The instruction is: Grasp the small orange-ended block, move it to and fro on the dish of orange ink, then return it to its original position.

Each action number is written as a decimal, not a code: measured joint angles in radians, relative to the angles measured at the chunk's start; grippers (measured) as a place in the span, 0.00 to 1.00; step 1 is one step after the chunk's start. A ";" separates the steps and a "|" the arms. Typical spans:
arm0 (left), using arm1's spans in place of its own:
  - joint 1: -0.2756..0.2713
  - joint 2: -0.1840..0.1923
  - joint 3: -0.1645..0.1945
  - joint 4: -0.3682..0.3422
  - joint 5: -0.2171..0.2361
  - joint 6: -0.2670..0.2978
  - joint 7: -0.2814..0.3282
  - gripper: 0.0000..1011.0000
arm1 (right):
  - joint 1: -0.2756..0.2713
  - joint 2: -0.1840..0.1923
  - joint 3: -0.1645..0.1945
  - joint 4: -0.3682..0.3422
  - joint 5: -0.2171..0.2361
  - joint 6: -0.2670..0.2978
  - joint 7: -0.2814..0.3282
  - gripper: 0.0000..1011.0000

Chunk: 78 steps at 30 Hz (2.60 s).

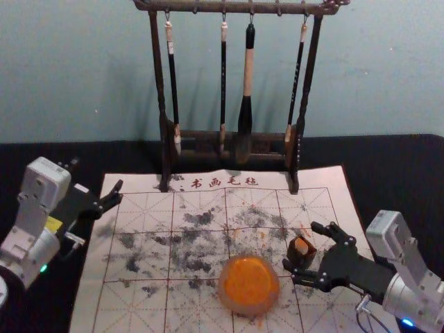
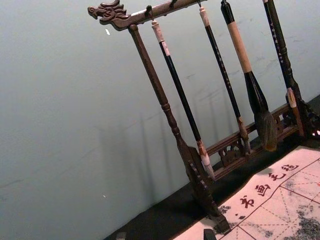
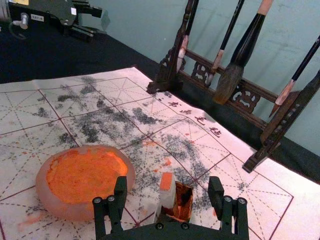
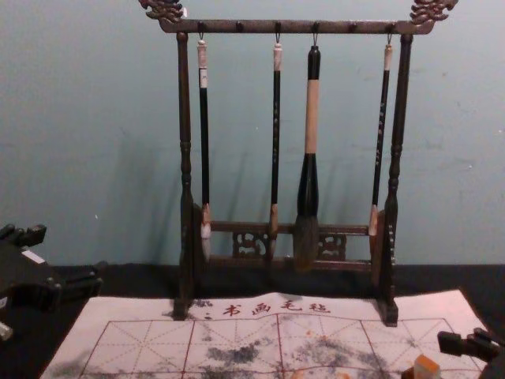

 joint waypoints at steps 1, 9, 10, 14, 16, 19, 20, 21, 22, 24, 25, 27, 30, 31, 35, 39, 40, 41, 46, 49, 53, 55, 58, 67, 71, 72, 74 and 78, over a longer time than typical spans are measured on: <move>0.000 0.000 0.000 0.000 0.000 0.000 0.000 0.99 | 0.002 -0.004 0.002 0.004 -0.002 0.002 0.002 0.99; 0.000 0.000 0.000 0.000 0.000 0.000 0.000 0.99 | 0.007 -0.025 0.016 0.015 -0.012 0.005 0.008 0.99; 0.000 0.000 0.000 0.000 0.000 0.000 0.000 0.99 | 0.007 -0.025 0.016 0.015 -0.012 0.005 0.008 0.99; 0.000 0.000 0.000 0.000 0.000 0.000 0.000 0.99 | 0.007 -0.024 0.016 0.015 -0.012 0.005 0.008 0.99; 0.000 0.000 0.000 0.000 0.000 0.000 0.000 0.99 | 0.006 -0.023 0.015 0.015 -0.012 0.005 0.008 0.99; 0.000 0.000 0.000 0.000 0.000 0.000 0.000 0.99 | 0.006 -0.023 0.014 0.015 -0.012 0.005 0.008 0.99; 0.000 0.000 0.000 0.000 0.000 0.000 0.000 0.99 | 0.006 -0.022 0.014 0.015 -0.012 0.005 0.008 0.99; 0.000 0.000 0.000 0.000 0.000 0.000 0.000 0.99 | 0.006 -0.022 0.014 0.015 -0.012 0.005 0.008 0.99; 0.000 0.000 0.000 0.000 0.000 0.000 0.000 0.99 | 0.006 -0.022 0.014 0.015 -0.012 0.005 0.008 0.99; 0.000 0.000 0.000 0.000 0.000 0.000 0.000 0.99 | 0.006 -0.022 0.013 0.014 -0.012 0.005 0.008 0.96; 0.000 0.000 0.000 0.000 0.000 0.000 0.000 0.99 | 0.006 -0.022 0.013 0.014 -0.012 0.005 0.008 0.95; 0.000 0.000 0.000 0.000 0.000 0.000 0.000 0.99 | 0.006 -0.021 0.013 0.014 -0.012 0.005 0.007 0.90; 0.000 0.000 0.000 0.000 0.000 0.000 0.000 0.99 | 0.006 -0.021 0.013 0.014 -0.012 0.005 0.007 0.84; 0.000 0.000 0.000 0.000 0.000 0.000 0.000 0.99 | 0.006 -0.021 0.012 0.014 -0.012 0.005 0.007 0.80; 0.000 0.000 0.000 0.000 0.000 0.000 0.000 0.99 | 0.006 -0.021 0.012 0.013 -0.011 0.004 0.007 0.70; 0.000 0.000 0.000 0.000 0.000 0.000 0.000 0.99 | 0.006 -0.020 0.011 0.013 -0.011 0.004 0.007 0.57; 0.000 0.000 0.000 0.000 0.000 0.000 0.000 0.99 | 0.006 -0.020 0.011 0.013 -0.011 0.004 0.007 0.51; 0.000 0.000 0.000 0.000 0.000 0.000 0.000 0.99 | 0.006 -0.020 0.011 0.013 -0.011 0.004 0.007 0.50; 0.000 0.000 0.000 0.000 0.000 0.000 0.000 0.99 | 0.006 -0.020 0.011 0.013 -0.010 0.004 0.007 0.36; 0.000 0.000 0.000 0.000 0.000 0.000 0.000 0.99 | 0.006 -0.020 0.011 0.013 -0.010 0.004 0.007 0.25; 0.000 0.000 0.000 0.000 0.000 0.000 0.000 0.99 | 0.006 -0.020 0.011 0.013 -0.010 0.004 0.007 0.13; 0.000 0.000 0.000 0.000 0.000 0.000 0.000 0.99 | 0.006 -0.020 0.011 0.013 -0.010 0.004 0.006 0.10; 0.000 0.000 0.000 0.000 0.000 0.000 0.000 0.99 | 0.006 -0.020 0.011 0.013 -0.010 0.004 0.007 0.10; 0.000 0.000 0.000 0.000 0.000 0.000 0.000 0.99 | 0.006 -0.020 0.011 0.013 -0.010 0.004 0.007 0.10; 0.000 0.000 0.000 0.000 0.000 0.000 0.000 0.99 | 0.006 -0.020 0.011 0.013 -0.010 0.004 0.007 0.10; 0.000 0.000 0.000 0.000 0.000 0.000 0.000 0.99 | 0.006 -0.020 0.011 0.013 -0.010 0.004 0.007 0.10; 0.000 0.000 0.000 0.000 0.000 0.000 0.000 0.99 | 0.005 -0.022 0.015 0.013 -0.011 0.006 0.007 0.10; 0.000 0.000 0.000 0.000 0.000 0.000 0.000 0.99 | -0.001 -0.029 0.030 0.004 -0.012 0.017 0.005 0.10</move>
